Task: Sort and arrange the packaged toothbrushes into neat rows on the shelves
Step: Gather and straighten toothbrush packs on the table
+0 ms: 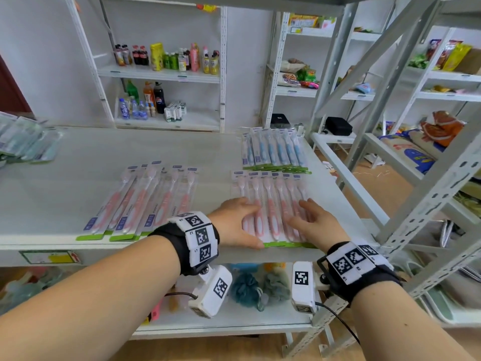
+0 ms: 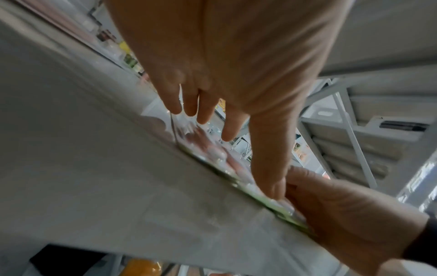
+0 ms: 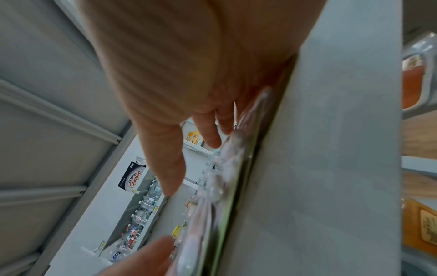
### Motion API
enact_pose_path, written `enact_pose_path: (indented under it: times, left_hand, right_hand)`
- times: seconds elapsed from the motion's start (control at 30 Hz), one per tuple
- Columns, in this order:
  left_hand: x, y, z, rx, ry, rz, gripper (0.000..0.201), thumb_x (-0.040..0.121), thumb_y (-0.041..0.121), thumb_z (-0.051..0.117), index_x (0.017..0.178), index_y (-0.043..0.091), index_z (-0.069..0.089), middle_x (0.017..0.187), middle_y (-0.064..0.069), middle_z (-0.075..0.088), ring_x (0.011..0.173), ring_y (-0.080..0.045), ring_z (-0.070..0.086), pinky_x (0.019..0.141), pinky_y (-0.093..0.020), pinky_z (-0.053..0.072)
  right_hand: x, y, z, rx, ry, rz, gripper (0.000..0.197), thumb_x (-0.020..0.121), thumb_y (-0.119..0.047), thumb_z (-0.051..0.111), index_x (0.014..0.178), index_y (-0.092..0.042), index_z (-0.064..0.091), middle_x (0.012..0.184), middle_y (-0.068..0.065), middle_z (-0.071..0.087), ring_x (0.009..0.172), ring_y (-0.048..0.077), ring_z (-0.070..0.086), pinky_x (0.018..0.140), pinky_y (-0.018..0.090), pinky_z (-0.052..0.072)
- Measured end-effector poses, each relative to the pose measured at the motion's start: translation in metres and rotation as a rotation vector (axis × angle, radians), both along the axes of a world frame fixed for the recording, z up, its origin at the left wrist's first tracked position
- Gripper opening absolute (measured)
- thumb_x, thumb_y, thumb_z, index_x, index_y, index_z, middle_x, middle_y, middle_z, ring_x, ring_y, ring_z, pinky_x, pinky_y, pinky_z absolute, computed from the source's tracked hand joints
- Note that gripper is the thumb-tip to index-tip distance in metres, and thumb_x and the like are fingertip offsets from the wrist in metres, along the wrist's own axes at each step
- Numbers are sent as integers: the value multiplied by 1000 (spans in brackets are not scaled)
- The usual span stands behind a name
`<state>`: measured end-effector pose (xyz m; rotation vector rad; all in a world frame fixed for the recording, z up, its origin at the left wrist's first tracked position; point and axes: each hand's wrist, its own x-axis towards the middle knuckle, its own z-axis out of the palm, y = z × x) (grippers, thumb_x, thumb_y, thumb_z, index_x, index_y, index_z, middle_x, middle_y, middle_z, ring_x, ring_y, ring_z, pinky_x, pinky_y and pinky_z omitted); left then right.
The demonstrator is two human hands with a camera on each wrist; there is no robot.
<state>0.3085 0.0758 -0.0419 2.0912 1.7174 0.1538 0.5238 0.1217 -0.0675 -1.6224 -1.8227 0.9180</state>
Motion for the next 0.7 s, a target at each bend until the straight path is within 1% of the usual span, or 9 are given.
enact_pose_path:
  times: [0.07,0.13,0.2,0.3,0.37,0.47,0.53,0.63,0.7]
  left_hand:
    - [3,2,-4,-37,38,-8,97,70,54,73,149,28,22,158,-5,8,145,-24,7,117,-35,11]
    - [3,4,-7,-32,40,-19,96,71,53,73,149,27,22,159,-5,7,146,-22,5,118,-35,10]
    - [3,6,-8,4,38,-50,93,72,52,72,148,25,26,158,-4,14,146,-19,9,117,-32,12]
    - [3,8,-7,41,6,-53,88,71,52,73,145,25,33,154,-1,27,141,-18,24,113,-28,21]
    - [4,8,-6,46,-5,-38,87,70,53,73,143,28,35,152,0,31,138,-18,31,109,-26,26]
    - [5,8,-6,51,-11,-29,85,70,54,73,142,30,37,148,1,36,133,-18,37,105,-25,29]
    - [7,9,-6,54,-10,-27,85,69,55,73,142,31,37,147,2,37,133,-17,37,105,-26,30]
    - [11,9,-6,52,-7,-27,85,69,54,73,142,30,37,150,1,35,136,-17,33,109,-27,28]
    - [14,10,-5,51,-8,-28,85,70,54,73,142,30,37,150,1,35,136,-17,33,108,-26,27]
  right_hand:
    - [0,0,-2,11,-26,17,77,74,-41,74,141,-20,42,155,4,25,138,18,32,110,27,25]
    - [0,1,-4,20,-73,32,85,70,-46,76,142,-20,40,155,4,23,139,20,31,114,33,25]
    - [-1,1,-4,27,-120,50,92,66,-51,77,143,-20,38,156,4,22,139,21,31,115,37,25]
    - [-1,1,-6,52,-190,67,96,63,-55,76,143,-21,37,156,4,22,138,20,31,114,36,26]
    - [0,1,-6,59,-194,64,95,64,-53,77,143,-21,37,156,4,22,138,20,31,114,33,26]
    - [0,2,-5,55,-154,55,91,65,-45,80,142,-18,39,155,5,24,138,19,32,111,29,25]
    - [1,2,-5,58,-129,47,89,66,-40,81,141,-15,40,154,6,25,137,19,33,110,28,26]
    - [1,3,-4,55,-108,30,87,67,-35,81,141,-13,41,153,6,27,135,20,36,109,28,27]
    - [2,4,-3,36,-98,27,87,68,-33,81,141,-12,39,153,6,27,136,20,36,112,31,28]
